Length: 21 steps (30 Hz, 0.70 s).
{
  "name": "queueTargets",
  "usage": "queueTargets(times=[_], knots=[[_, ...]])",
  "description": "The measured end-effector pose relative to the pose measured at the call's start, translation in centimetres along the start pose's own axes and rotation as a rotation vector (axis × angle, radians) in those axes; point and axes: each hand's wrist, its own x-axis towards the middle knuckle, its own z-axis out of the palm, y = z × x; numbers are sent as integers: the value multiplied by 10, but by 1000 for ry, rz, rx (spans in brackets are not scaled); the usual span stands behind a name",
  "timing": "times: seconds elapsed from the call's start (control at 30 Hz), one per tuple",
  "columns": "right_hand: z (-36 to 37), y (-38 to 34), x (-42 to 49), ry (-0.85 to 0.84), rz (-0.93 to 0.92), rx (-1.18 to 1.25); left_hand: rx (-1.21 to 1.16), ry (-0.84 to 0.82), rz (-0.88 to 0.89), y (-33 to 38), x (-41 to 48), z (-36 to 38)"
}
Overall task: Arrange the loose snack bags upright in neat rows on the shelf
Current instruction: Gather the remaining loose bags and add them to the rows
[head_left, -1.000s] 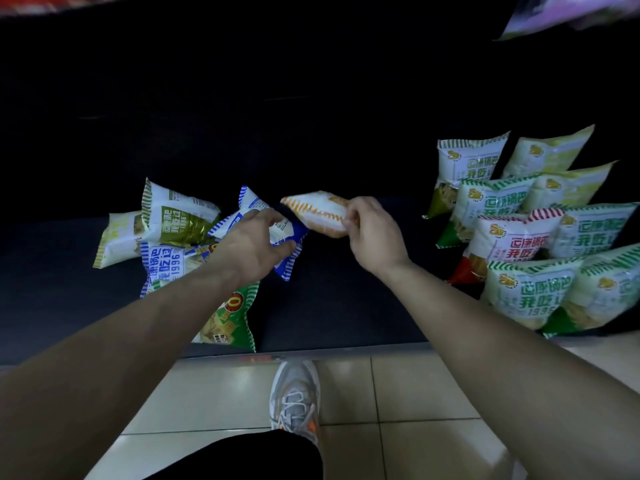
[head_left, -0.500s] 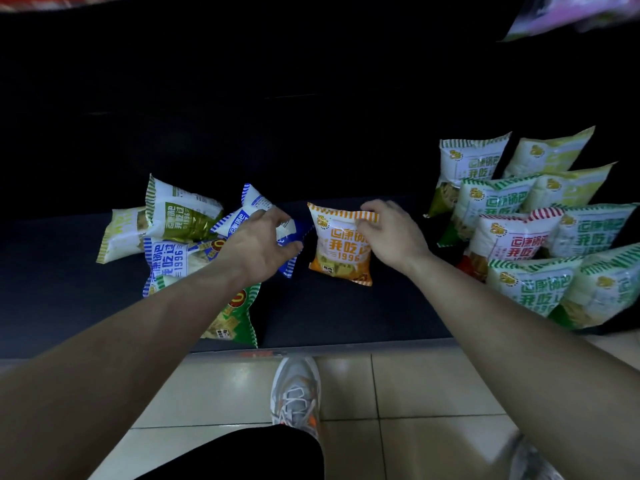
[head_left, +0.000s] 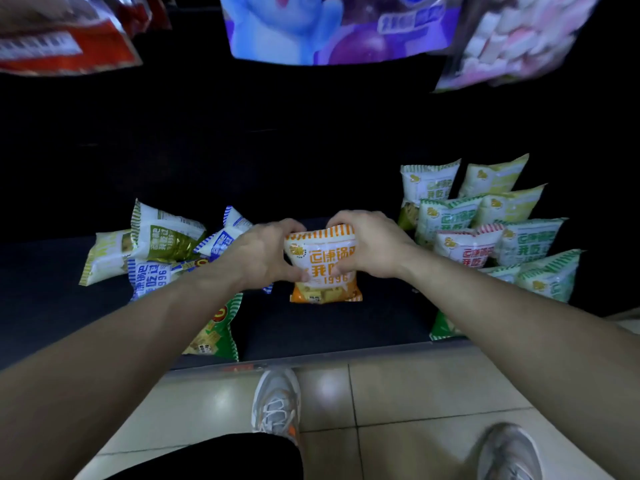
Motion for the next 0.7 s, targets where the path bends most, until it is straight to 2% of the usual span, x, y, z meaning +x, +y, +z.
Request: queueTargets(times=[0.1,0.3,0.47,0.57,0.7], knots=[[-26,-1,-22,15,-9,-2,-61,3,39,23,-4,-7],[-63,23,-57,133,-10,-20,-189,124,35,79,8,-2],[-86,75,-65,233,120,-169,-212,171,-30,100,40,8],[-100,110,-62,244,229,-181,-223,199,-80,102,70,13],[-103,143,-46,276,266,-129,-196,254,-150,91,116,23]])
